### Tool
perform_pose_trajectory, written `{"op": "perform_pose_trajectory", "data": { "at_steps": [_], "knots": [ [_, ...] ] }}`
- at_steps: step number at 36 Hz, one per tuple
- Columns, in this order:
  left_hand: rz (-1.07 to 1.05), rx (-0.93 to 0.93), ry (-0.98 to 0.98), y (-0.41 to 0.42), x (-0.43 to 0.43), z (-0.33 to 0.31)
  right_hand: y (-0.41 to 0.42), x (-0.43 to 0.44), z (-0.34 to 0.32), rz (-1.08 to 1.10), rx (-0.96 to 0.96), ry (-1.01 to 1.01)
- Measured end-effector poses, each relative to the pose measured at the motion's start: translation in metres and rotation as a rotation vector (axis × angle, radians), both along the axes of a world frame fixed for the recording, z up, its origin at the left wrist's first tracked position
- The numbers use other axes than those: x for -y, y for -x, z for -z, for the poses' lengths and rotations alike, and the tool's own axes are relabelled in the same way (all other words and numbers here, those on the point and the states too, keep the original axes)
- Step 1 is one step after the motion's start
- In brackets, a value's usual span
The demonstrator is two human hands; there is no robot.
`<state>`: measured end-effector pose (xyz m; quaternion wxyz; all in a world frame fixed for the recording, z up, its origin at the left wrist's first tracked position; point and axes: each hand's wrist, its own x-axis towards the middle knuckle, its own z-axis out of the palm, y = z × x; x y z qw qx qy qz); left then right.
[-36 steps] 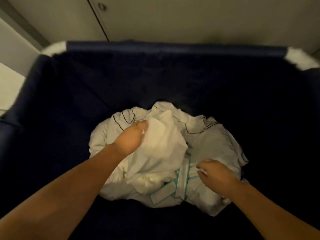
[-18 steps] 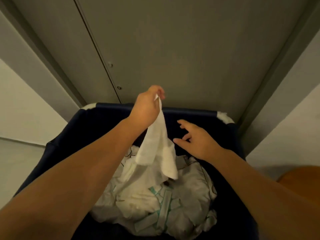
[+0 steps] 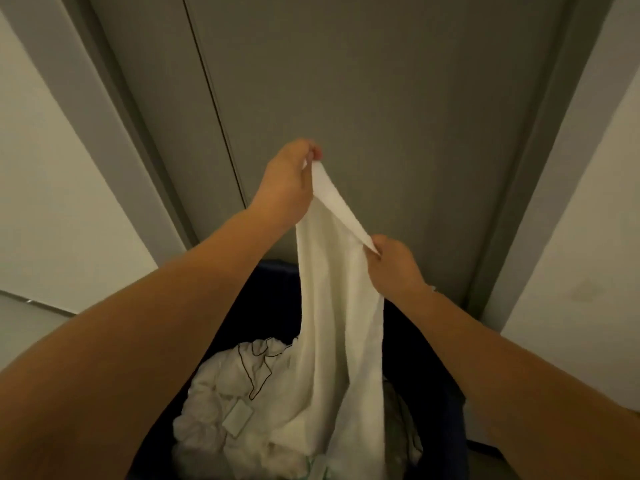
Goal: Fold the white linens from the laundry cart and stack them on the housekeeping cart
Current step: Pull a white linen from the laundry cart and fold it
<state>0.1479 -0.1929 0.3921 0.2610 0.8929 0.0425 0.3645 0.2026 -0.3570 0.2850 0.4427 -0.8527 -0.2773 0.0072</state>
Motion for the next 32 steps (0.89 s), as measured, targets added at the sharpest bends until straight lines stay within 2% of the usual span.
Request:
{"op": "perform_pose_trajectory", "data": {
  "at_steps": [3, 6, 8, 10, 12, 15, 20, 28, 32],
  "knots": [
    [-0.001, -0.1, -0.081, 0.01, -0.006, 0.004, -0.004, 0.011, -0.016, 0.043, 0.026, -0.073],
    [0.089, -0.298, -0.183, 0.023, -0.003, 0.006, -0.004, 0.014, -0.041, 0.035, 0.07, -0.132],
    [0.157, -0.421, -0.246, 0.028, -0.002, 0.01, -0.004, 0.012, -0.058, 0.023, 0.093, -0.139],
    [0.136, -0.478, -0.332, 0.024, -0.002, 0.015, -0.002, 0.01, -0.075, 0.01, 0.138, -0.121],
    [0.031, -0.429, -0.328, 0.015, -0.008, 0.013, -0.001, 0.008, -0.089, -0.007, 0.168, -0.102],
    [-0.094, -0.251, -0.274, 0.003, -0.023, -0.002, -0.002, 0.007, -0.108, -0.023, 0.232, -0.012],
    [-0.089, -0.068, -0.253, -0.002, -0.04, -0.052, -0.006, 0.005, -0.121, 0.01, 0.196, 0.269],
    [-0.168, 0.152, -0.047, 0.0, -0.067, -0.13, -0.019, -0.003, -0.053, 0.19, -0.049, 0.47],
    [-0.209, 0.189, -0.076, 0.006, -0.102, -0.143, -0.027, 0.0, -0.017, 0.257, -0.158, 0.379]
  ]
}}
